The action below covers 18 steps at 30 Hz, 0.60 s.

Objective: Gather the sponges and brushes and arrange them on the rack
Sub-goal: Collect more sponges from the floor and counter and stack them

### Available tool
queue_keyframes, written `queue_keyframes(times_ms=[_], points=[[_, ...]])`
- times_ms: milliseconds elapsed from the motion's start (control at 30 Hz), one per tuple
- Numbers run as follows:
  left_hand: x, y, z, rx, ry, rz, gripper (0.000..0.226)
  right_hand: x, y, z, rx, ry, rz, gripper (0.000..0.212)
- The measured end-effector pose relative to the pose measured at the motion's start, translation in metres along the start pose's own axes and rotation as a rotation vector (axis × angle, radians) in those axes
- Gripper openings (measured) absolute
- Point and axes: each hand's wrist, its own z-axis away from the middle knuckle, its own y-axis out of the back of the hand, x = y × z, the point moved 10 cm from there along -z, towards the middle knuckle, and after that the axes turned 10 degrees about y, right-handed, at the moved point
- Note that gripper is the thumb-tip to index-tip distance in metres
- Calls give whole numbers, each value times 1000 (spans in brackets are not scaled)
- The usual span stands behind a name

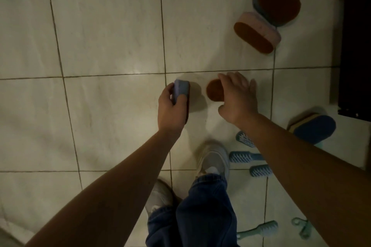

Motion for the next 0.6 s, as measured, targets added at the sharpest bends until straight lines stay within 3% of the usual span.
queue_keyframes(times_ms=[133, 267, 433, 600], points=[[-3, 0, -4, -17, 67, 54, 36, 4, 6, -1, 107, 18, -31, 77], [4, 2, 6, -9, 138, 102, 27, -2, 14, 7, 157, -78, -302, 72], [18, 13, 43, -39, 239, 60, 57, -18, 30, 44, 147, -222, -519, 74], [49, 48, 104, 44, 251, 75, 47, -46, 77, 99, 119, -238, -619, 66]])
